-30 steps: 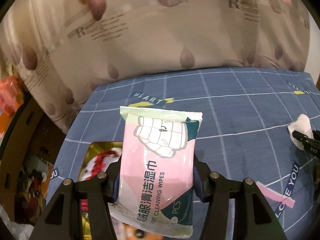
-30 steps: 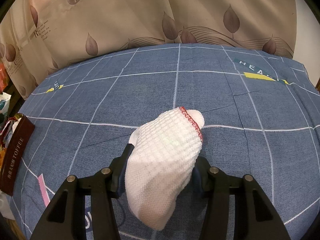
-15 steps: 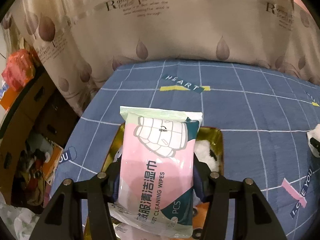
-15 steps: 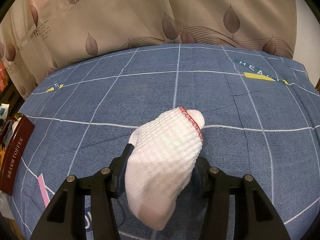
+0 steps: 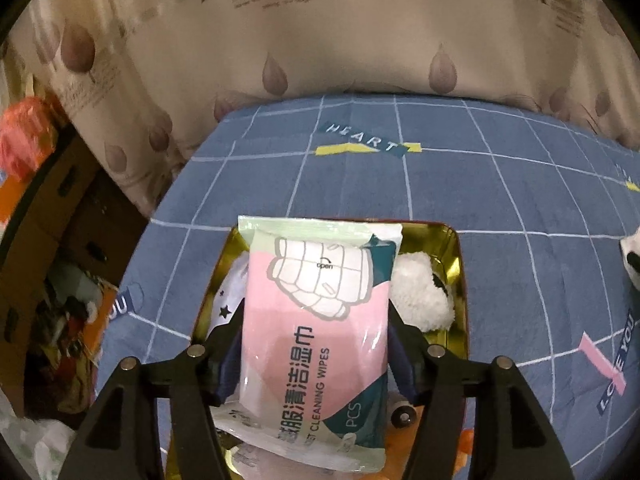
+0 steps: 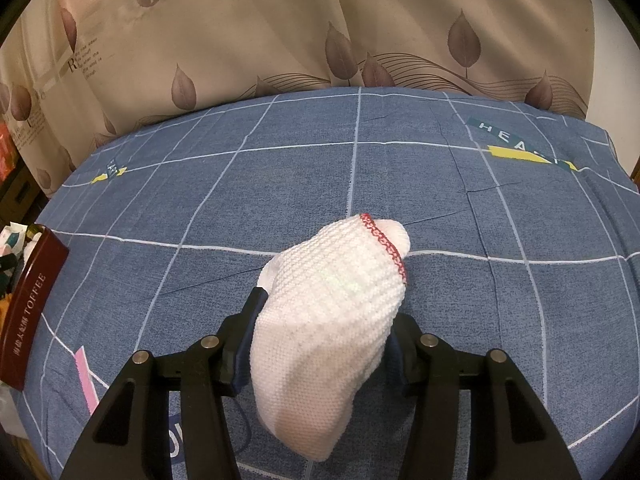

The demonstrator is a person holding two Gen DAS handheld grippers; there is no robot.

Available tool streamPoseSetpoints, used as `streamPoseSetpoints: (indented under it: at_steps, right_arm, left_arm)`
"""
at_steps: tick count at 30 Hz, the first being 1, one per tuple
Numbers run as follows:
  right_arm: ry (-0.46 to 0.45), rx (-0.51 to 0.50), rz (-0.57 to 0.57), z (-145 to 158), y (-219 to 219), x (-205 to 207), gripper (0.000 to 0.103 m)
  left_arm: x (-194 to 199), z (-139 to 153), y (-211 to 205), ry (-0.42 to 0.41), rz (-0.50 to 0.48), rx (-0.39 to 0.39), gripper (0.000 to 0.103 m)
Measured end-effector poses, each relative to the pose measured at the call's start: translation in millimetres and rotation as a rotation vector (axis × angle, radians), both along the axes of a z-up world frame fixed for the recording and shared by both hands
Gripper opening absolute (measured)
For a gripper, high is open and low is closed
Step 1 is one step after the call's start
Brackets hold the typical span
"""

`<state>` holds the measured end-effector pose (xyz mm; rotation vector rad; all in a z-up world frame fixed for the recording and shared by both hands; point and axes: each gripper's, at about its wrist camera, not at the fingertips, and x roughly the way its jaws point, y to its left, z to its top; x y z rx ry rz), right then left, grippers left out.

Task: Organize soft objects
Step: 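Carry the wipes pack with the left gripper into the tin and open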

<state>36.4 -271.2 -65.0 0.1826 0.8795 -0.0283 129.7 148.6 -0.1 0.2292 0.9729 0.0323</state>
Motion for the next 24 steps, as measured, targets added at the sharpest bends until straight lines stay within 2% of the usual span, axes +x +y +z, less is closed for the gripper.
streamPoseSetpoints:
  at_steps: [3, 8, 16, 21, 24]
  right_arm:
    - [0.001, -0.004, 0.001, 0.3, 0.1, -0.6, 0.05]
    - [0.002, -0.01, 0.003, 0.5, 1.6, -0.2, 0.051]
    - [0.005, -0.021, 0.007, 0.1, 3.4, 0.6, 0.052]
    - [0.006, -0.029, 0.008, -0.1, 4.5, 0.8, 0.052]
    - [0.006, -0.031, 0.007, -0.1, 5.3, 0.6, 0.052]
  left_arm:
    - [-5.1, 7.0, -1.8, -0.019, -0.014, 0.014, 0.064]
    - [-13.0, 21.4, 6.6, -0.044, -0.001, -0.017, 0.064]
    - [-44.1, 49.1, 17.4, -0.143, -0.004, -0.041, 0.064]
    - [-67.4, 53.6, 35.7, -0.176, 0.057, -0.09, 0.064]
    - [-90.0, 50.9, 49.9, -0.206, 0.117, -0.064, 0.064]
